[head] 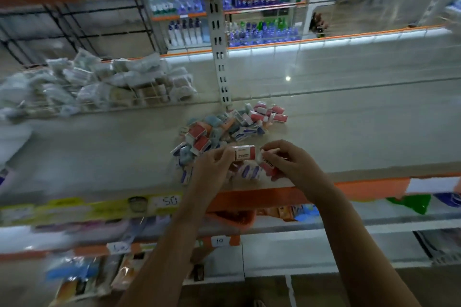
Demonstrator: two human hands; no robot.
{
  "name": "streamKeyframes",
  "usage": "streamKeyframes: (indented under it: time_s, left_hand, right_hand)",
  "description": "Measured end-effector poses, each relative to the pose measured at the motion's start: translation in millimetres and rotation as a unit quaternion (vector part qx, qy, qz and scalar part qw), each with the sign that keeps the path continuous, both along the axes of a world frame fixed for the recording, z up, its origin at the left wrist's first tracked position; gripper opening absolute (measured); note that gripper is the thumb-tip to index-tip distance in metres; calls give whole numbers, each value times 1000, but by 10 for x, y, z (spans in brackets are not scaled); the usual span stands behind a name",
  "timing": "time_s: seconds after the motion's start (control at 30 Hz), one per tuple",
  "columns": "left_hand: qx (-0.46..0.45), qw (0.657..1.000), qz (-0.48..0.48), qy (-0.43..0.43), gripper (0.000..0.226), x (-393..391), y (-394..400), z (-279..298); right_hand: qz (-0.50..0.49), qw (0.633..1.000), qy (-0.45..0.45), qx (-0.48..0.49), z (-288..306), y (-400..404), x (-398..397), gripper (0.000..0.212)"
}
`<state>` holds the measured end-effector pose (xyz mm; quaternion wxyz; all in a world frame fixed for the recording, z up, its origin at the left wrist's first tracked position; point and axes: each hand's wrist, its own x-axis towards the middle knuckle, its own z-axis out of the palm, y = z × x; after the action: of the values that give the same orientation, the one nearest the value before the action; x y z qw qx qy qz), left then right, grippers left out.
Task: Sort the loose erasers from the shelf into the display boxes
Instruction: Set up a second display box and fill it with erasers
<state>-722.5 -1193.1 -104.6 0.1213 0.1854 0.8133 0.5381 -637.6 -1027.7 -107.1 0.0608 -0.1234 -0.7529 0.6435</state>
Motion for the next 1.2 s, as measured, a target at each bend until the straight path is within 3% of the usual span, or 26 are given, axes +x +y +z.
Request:
streamKeyframes:
  time_s: [0.13,0.27,0.5,0.6,0.73,0.83,1.2]
  left_hand:
    - [55,991,65,-99,29,-45,-388,114]
    - [87,984,120,-103,32,-68,-950,197]
    - [129,940,279,-145,28,-95,-2258,237]
    - [116,938,287,-157,23,-79,-2993,230]
    - [96,944,296,-112,43,10,-3955,288]
    - [128,939,300,-105,21,25,-4555,297]
    - [182,941,269,-96,22,-499,-5795,210]
  right_hand:
    - [57,998,15,-37,38,-357,-195,12]
    - [111,991,42,-58,113,-910,-433,12]
    - [220,972,53,-61,195,-2240,-804,6]
    - [242,968,53,-48,174,-2908,-919,5]
    - [268,961,46,-44,120,-3731,-1013,17]
    - [281,956,35,-75,91,-4267,-1083,18]
    - [322,942,19,-96,123,-5415,-1754,13]
